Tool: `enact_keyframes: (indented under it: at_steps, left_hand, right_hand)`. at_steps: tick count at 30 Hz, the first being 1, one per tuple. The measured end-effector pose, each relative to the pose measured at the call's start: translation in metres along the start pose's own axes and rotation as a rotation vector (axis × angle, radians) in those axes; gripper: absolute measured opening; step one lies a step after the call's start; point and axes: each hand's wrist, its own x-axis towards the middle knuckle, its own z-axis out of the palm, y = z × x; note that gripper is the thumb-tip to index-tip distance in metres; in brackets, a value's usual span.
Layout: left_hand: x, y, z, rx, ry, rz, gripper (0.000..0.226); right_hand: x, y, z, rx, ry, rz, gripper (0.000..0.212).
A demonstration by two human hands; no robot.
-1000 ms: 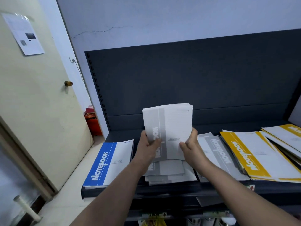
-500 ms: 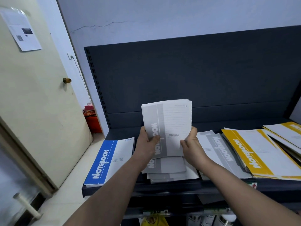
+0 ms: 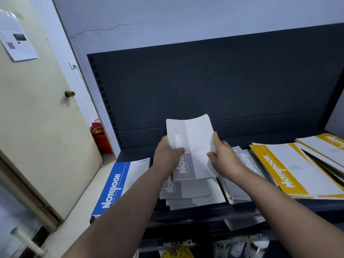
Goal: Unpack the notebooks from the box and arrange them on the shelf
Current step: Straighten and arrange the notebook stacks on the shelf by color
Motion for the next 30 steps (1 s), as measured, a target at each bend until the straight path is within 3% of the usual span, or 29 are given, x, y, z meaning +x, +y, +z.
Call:
enact_keyframes:
  at_steps: [11,17,22,26,30]
  left_hand:
    - [0.0,0.011,0.09,0.134,-0.208,-0.076,0.013]
    - [-0.008,0.016,0.121,0.219,-0.232,-0.126,0.004]
    - [-0.01,0.014,0.136,0.198,-0.213,-0.177,0.015]
    - [-0.015,0.015,0.144,0.393,-0.182,-0.103,0.013]
    - [-0.02,0.018,0.14,0.588,-0.159,-0.035,0.013]
  right_hand:
    - [-0.001,0.066,-0.054,-0.201,-0.159,0.241,0.061]
    - [-0.004,0.091,-0.06,-0.216,-0.185,0.281,0.035]
    - [-0.012,0.097,-0.064,-0.275,-0.129,0.191,0.038]
    - [-0.015,0.096,-0.057,-0.373,-0.178,-0.032,0.052]
    - [-0.015,0.095,-0.051,-0.508,-0.22,-0.112,0.051]
